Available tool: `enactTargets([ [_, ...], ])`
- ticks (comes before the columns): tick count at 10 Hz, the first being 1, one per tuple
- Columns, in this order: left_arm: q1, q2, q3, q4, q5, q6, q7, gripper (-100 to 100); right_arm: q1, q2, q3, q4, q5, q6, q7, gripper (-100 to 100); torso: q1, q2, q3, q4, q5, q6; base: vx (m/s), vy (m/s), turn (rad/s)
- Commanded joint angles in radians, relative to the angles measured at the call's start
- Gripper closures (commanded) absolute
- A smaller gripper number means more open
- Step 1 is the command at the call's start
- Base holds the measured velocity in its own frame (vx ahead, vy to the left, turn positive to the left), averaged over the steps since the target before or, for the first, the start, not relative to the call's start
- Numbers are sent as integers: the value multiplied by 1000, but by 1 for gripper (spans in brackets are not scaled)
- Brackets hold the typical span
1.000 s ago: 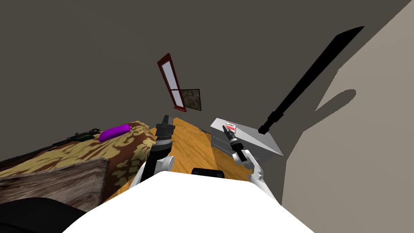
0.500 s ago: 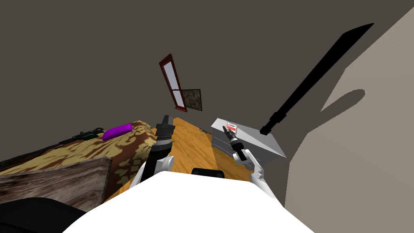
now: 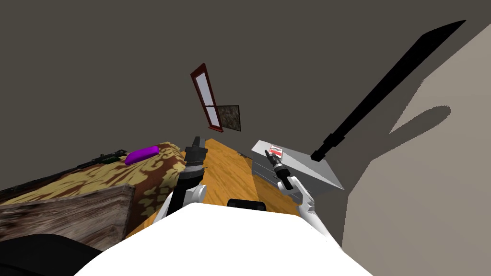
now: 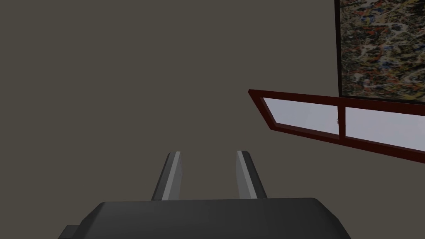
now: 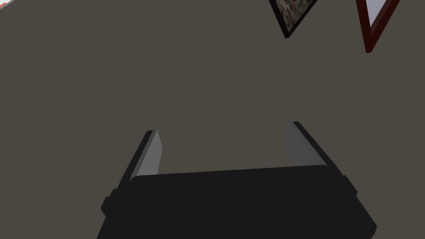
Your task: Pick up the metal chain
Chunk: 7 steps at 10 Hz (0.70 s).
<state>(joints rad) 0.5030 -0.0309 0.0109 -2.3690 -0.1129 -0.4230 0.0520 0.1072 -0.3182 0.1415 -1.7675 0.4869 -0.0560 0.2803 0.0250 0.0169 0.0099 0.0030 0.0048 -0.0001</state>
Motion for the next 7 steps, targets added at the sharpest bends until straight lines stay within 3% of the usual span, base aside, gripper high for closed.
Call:
enactTargets([
  [1,0,0,0,0,0,0,0,0,0,0,0,0,0,0,0,-100,0,0,0,0,0,0,-12,-13,-40],
  [5,0,0,0,0,0,0,0,0,0,0,0,0,0,0,0,-100,0,0,0,0,0,0,1,1,3],
  [7,0,0,0,0,0,0,0,0,39,-42,-7,19,39,33,46,-100,-2,2,1,0,0,1,-75,-30,-72],
])
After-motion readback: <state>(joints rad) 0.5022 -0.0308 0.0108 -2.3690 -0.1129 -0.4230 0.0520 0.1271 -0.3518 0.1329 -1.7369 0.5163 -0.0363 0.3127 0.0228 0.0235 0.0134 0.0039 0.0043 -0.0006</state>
